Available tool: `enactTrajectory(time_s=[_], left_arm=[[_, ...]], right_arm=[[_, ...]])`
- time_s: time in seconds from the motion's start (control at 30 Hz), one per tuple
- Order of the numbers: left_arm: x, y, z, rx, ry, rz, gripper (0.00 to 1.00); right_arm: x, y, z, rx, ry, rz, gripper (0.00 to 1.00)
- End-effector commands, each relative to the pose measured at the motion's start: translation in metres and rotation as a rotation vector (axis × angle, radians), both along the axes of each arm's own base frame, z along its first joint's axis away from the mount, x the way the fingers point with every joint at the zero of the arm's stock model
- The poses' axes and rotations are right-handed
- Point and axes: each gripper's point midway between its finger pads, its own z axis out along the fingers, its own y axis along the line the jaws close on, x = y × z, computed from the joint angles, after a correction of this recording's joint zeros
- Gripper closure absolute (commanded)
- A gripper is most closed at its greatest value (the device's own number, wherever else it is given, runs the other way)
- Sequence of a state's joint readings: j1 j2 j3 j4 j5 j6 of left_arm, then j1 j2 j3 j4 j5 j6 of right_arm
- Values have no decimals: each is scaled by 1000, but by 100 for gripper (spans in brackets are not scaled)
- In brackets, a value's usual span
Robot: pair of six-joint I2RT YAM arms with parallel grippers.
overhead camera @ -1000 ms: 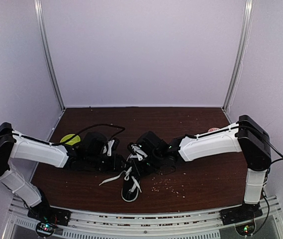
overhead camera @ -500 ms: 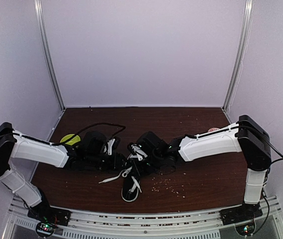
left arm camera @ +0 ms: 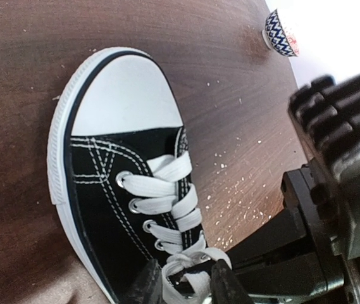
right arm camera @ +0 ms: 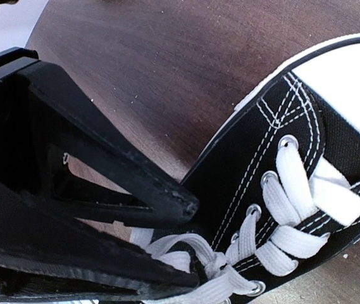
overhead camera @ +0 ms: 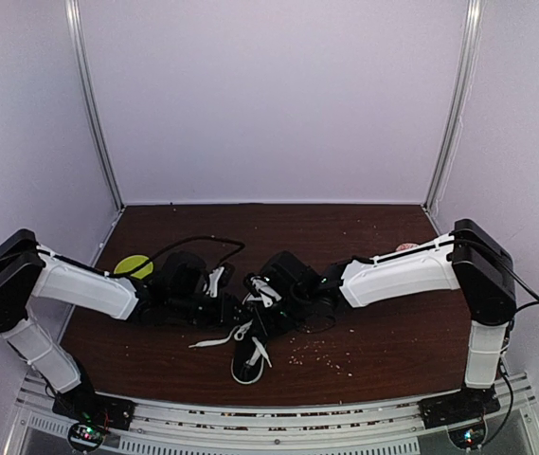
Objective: Tie the shoes
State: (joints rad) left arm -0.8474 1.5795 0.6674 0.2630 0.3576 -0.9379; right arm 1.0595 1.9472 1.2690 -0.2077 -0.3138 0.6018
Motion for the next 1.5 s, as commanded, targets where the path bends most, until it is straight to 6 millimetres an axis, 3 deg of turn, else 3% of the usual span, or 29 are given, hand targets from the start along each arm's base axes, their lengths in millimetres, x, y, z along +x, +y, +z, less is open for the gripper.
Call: enactTrajectory(time_s=[0.0,0.17,0.37,0.63,0.8,1.1,1.3,1.47], left_arm=[[-3,-12,6,-62,-2,-45,72],[-4,-14,7,-73,1,-53,80],[-4,-13,6,-74,10,-50,99],[-4,-8,2,-63,24,-19,100],[-3,-3,-1,-42,38,10,100],[-1,-2,3,-52,45,36,100],[-1,-1,4,-59,59,49,100],[0,-1,5,-64,63,53,100]], right_arm=[[3,-6,-12,-34,9,-15,100],[4,-7,-13,-39,6,-16,100],[4,-8,-13,-41,4,-20,100],[9,-16,7,-30,-57,-22,100],[6,-30,23,-35,-105,-16,83],[-1,-52,41,-54,-200,4,66],[-14,-37,61,-90,-320,35,56],[-24,-20,49,-172,-354,10,53]])
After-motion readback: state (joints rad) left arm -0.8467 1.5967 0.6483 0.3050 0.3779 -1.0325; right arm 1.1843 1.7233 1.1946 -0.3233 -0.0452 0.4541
